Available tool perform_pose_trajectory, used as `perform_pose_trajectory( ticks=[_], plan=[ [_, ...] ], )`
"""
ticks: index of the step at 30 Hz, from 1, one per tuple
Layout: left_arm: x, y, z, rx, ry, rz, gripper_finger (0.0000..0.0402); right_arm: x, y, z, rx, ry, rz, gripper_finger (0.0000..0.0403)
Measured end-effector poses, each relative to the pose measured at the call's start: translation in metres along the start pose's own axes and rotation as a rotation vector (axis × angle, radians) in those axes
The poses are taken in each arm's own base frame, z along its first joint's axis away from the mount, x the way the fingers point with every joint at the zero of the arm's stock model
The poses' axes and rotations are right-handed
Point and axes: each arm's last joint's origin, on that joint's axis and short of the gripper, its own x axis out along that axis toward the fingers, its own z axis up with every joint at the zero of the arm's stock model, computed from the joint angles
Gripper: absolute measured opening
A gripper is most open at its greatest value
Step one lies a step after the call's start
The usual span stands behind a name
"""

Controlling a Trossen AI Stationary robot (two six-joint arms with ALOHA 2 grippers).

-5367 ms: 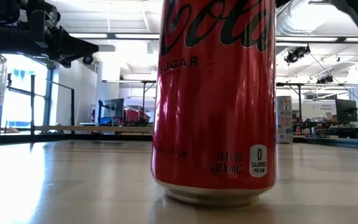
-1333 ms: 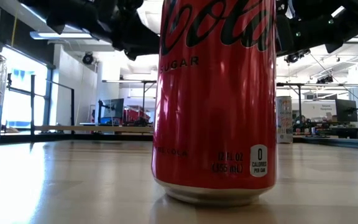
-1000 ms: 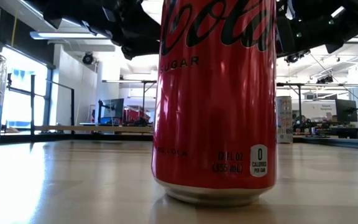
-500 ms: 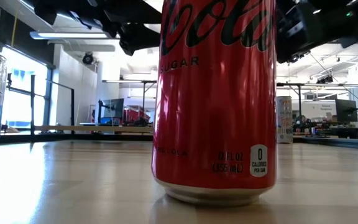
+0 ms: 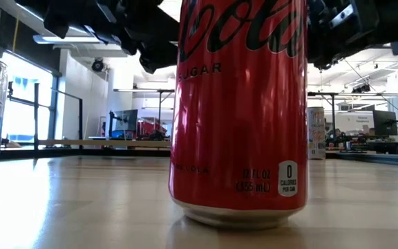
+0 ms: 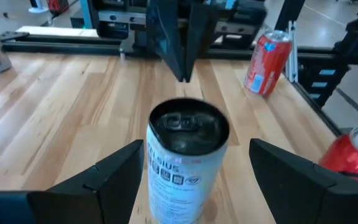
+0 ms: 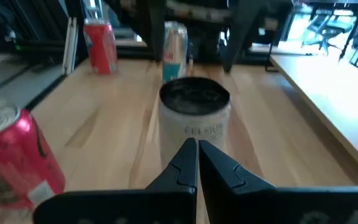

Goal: Place canned beverage on shelf
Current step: Put the bottom white-yellow soda can on the shelf

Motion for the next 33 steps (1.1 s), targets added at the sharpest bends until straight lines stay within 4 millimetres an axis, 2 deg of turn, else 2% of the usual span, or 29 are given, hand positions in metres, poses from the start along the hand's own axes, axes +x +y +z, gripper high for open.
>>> perform_pose_trajectory(
  ticks=[9, 18, 33],
  plan=[
    [0.01, 0.003, -0.01, -0.009, 0.024, 0.02, 0.0282, 0.022, -0.001, -0.018, 0.03, -0.044, -0.011, 0.0],
    [0.017, 0.005, -0.011, -0.025, -0.024, 0.006, 0.0282, 0.032, -0.005, -0.027, 0.049, -0.078, 0.012, 0.0],
    [0.024, 0.01, -0.016, -0.042, -0.043, 0.052, 0.0276, 0.045, -0.008, -0.021, 0.048, -0.053, 0.001, 0.0]
  ],
)
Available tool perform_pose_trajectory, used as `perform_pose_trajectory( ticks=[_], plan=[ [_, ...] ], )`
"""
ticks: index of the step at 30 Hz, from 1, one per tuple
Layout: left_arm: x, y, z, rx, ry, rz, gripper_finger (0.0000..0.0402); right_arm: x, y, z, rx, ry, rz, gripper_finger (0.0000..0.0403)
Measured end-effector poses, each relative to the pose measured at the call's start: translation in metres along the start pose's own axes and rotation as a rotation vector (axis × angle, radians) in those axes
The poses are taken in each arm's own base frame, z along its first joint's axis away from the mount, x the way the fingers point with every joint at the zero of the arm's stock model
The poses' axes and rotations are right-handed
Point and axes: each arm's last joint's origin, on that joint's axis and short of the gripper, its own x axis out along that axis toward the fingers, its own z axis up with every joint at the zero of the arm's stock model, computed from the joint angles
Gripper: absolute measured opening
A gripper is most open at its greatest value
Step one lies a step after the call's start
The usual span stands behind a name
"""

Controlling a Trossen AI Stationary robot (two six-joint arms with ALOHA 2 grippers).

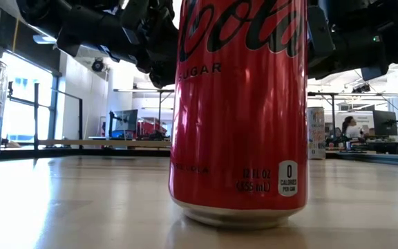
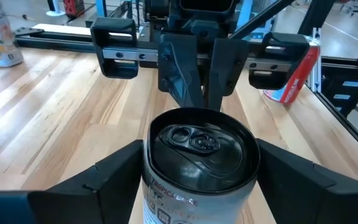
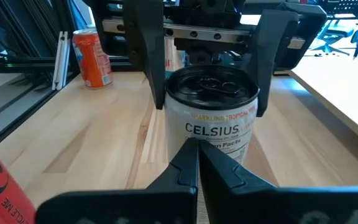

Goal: Place canned beverage on shelf
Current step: Put the bottom white-yellow soda can on the shelf

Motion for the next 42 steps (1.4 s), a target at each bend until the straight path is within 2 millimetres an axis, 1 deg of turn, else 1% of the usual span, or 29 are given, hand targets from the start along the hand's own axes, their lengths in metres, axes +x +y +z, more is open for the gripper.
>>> perform_pose_trajectory(
  ticks=[7, 13, 16, 19, 22, 25, 27, 30, 34, 38, 42],
  plan=[
    [0.0, 0.001, 0.0, -0.009, -0.003, 0.015, 0.0244, 0.0, 0.0, 0.0, -0.003, 0.002, -0.002, 0.0],
    [-0.001, 0.002, 0.001, -0.003, -0.007, 0.046, 0.024, 0.0, 0.0, 0.0, -0.004, 0.004, -0.005, 0.0],
    [-0.004, 0.004, 0.006, 0.011, -0.025, 0.079, 0.0239, 0.0, 0.0, -0.001, -0.005, 0.009, 0.0, 0.0],
    [-0.013, 0.005, 0.016, 0.031, -0.046, 0.115, 0.0239, 0.0, 0.0, -0.001, -0.007, 0.009, 0.006, 0.0],
    [-0.023, 0.006, 0.023, 0.044, -0.021, 0.152, 0.0239, 0.0, 0.0, -0.001, -0.01, 0.009, 0.005, 0.0],
    [-0.038, 0.009, 0.034, 0.062, -0.016, 0.191, 0.0239, 0.0, 0.0, -0.001, -0.01, 0.008, 0.003, 0.0],
    [-0.05, 0.013, 0.042, 0.08, -0.013, 0.246, 0.0239, 0.0, 0.0, -0.001, -0.01, 0.008, 0.003, 0.0],
    [-0.067, 0.025, 0.051, 0.1, 0.006, 0.307, 0.0238, 0.0, 0.0, -0.001, -0.009, 0.008, 0.003, 0.0],
    [-0.095, 0.045, 0.068, 0.107, -0.031, 0.366, 0.0238, 0.0, 0.0, -0.002, -0.008, 0.018, 0.002, 0.0],
    [-0.115, 0.073, 0.078, 0.123, -0.043, 0.442, 0.0238, 0.0, 0.0, -0.002, -0.01, 0.022, 0.001, 0.0],
    [-0.125, 0.108, 0.082, 0.138, -0.047, 0.505, 0.0238, 0.0, 0.0, -0.002, -0.02, 0.021, 0.001, 0.0]
  ],
)
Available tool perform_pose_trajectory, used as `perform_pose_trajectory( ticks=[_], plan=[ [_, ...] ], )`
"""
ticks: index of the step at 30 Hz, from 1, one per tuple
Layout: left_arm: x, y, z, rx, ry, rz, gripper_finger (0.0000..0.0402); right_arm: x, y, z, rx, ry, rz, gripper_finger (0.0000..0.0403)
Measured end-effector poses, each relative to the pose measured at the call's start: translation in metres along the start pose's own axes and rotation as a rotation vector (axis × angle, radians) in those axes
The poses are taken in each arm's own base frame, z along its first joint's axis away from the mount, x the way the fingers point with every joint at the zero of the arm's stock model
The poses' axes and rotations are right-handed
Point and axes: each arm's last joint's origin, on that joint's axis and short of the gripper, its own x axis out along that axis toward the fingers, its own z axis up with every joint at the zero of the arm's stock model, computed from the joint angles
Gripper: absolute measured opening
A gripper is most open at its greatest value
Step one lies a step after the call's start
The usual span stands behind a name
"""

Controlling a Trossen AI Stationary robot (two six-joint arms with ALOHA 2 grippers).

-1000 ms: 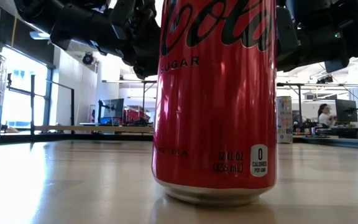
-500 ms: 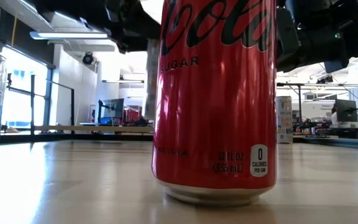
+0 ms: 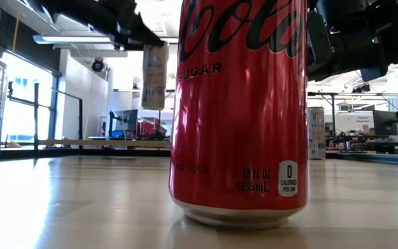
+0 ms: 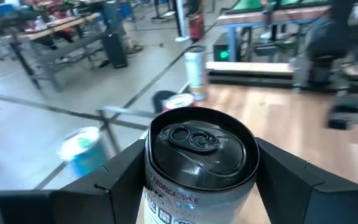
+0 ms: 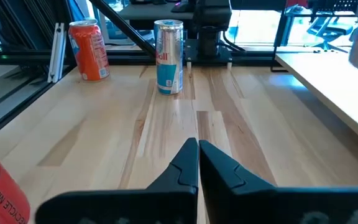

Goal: Place canned beverage on shelf
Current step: Put the bottom white-yellow soda can on the shelf

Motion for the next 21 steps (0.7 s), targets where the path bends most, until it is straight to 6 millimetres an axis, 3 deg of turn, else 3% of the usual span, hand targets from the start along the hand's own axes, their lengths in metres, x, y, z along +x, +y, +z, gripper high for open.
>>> perform_pose_trajectory(
  ticks=[11, 21],
  plan=[
    [0.031, 0.087, -0.031, -0.031, 0.027, 0.0, 0.0238, 0.0, 0.0, -0.001, -0.008, 0.007, 0.0, 0.0],
    [0.058, 0.122, -0.061, -0.07, 0.007, -0.034, 0.0238, 0.0, 0.0, -0.001, -0.014, 0.012, -0.001, 0.0]
  ],
)
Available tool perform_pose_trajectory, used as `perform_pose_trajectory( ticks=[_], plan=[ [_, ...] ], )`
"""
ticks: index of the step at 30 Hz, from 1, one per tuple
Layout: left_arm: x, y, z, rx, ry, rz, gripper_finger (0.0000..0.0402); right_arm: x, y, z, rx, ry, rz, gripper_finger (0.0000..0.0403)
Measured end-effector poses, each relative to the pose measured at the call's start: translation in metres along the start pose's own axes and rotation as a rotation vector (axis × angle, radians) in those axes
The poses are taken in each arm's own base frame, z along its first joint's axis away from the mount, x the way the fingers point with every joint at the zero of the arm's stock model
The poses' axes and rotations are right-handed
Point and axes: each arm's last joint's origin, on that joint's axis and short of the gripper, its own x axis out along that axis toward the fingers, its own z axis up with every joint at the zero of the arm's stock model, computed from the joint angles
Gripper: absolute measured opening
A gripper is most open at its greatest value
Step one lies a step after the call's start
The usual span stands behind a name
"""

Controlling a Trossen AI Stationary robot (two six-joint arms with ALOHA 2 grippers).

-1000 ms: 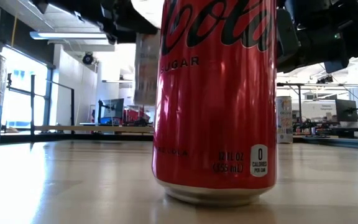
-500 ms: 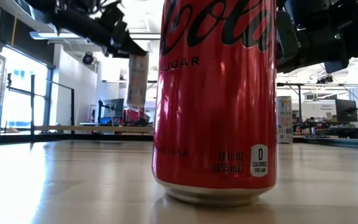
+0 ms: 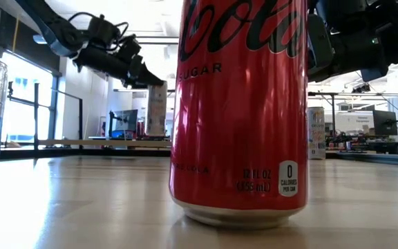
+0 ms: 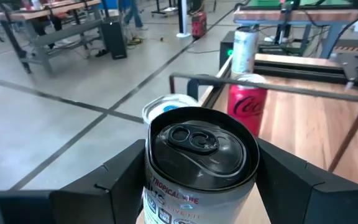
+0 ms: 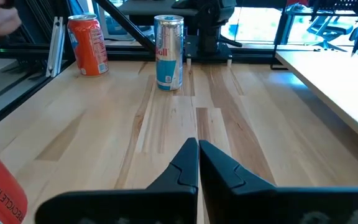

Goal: Place canned beverage on shelf
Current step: Put the bottom white-yellow soda can on the shelf

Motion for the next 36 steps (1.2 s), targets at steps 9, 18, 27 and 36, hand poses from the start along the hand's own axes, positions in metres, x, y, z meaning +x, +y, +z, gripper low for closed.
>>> perform_pose_trajectory(
  ticks=[9, 18, 27, 36],
  plan=[
    [0.0078, 0.0086, -0.0118, -0.018, 0.025, 0.013, 0.0241, -0.0001, 0.0, -0.0002, 0.005, 0.001, 0.0, 0.0],
    [0.0077, 0.0088, -0.0113, -0.015, 0.021, 0.018, 0.0265, -0.0001, 0.0, -0.0002, 0.007, 0.001, 0.0, 0.0],
    [0.0077, 0.0088, -0.0113, -0.023, 0.022, 0.023, 0.0272, -0.0001, 0.0, -0.0002, 0.008, 0.001, 0.0, 0.0],
    [0.0076, 0.0087, -0.0113, -0.008, 0.022, 0.022, 0.0273, -0.0001, 0.0, -0.0002, 0.008, 0.001, 0.0, 0.0]
  ],
)
